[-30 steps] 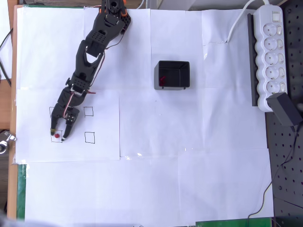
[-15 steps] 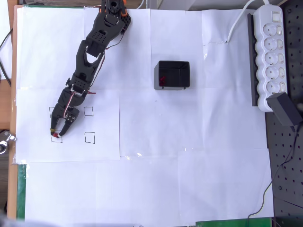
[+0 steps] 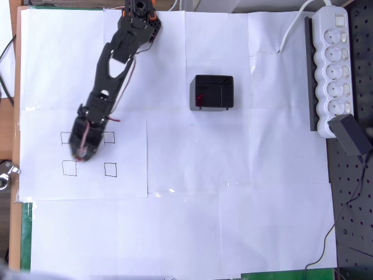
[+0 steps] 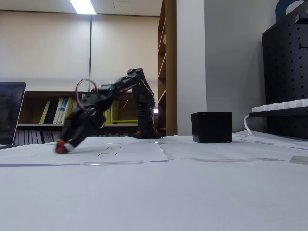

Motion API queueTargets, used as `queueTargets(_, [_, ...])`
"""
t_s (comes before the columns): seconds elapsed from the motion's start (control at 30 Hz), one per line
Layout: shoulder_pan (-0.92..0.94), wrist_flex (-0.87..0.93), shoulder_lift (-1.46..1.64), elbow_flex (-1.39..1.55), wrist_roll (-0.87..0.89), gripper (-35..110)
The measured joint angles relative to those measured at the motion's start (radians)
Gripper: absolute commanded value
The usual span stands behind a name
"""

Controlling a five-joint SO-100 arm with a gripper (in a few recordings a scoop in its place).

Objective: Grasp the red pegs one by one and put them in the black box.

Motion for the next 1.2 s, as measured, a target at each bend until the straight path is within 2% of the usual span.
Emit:
queueTargets(0.1, [-0.123,0.357,-0.143,0.055,-0.006,0])
queueTargets(0.2, [-0.295,0.647,-0.298,0.126,-0.087,0])
queueTargets(0.3, [-0.462,0.729,-0.436,0.144,-0.201,0])
queueTargets(0.47, [-0.764,0.753,-0.528,0.144,-0.318,0])
queueTargets(0.67, [-0.977,0.730,-0.522,0.046,-0.374,0])
queueTargets(0.93, [-1.083,0.598,-0.331,-0.049,-0.486,1])
queueTargets(1.2, [-1.100,0.525,-0.227,-0.054,-0.520,17])
